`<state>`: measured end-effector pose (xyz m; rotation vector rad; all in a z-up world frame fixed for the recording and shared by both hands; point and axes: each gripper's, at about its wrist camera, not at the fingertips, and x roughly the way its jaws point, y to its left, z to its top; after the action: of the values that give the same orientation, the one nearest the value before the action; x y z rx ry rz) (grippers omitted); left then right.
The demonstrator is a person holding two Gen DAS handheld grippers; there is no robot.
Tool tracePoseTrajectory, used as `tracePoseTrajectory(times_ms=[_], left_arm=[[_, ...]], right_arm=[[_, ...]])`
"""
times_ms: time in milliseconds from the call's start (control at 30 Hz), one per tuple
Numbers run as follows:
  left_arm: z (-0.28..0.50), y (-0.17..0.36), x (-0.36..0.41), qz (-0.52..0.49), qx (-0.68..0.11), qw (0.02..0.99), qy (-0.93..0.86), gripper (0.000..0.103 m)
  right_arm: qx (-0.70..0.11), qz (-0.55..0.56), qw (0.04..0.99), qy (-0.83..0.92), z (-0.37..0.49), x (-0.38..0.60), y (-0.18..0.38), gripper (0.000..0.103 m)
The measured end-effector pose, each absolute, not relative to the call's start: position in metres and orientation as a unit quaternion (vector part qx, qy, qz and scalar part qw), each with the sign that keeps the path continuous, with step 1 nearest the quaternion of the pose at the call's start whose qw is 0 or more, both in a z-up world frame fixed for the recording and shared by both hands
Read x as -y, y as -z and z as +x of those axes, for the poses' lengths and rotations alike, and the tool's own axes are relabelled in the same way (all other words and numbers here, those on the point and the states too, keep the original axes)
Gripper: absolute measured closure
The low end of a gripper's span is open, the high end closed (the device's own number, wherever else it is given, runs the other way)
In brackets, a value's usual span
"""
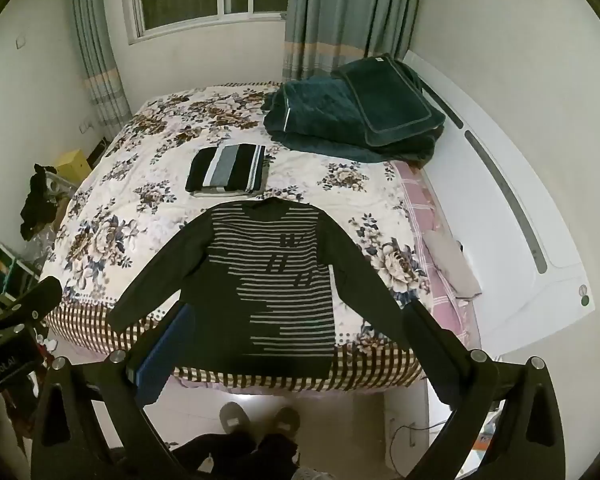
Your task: Fold small clothes
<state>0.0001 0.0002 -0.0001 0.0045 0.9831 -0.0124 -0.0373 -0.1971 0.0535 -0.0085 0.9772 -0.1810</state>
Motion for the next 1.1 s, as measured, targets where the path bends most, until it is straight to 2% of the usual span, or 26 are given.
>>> tracePoseTrajectory(times_ms=[1100], left_arm=[[0.003,-0.007,0.010,0.006,-0.465,0.885,0.003,0.000]], right_arm=[[-0.466,-0.004,0.881,0.086,-0.040,0.197,-0.059,0.000]])
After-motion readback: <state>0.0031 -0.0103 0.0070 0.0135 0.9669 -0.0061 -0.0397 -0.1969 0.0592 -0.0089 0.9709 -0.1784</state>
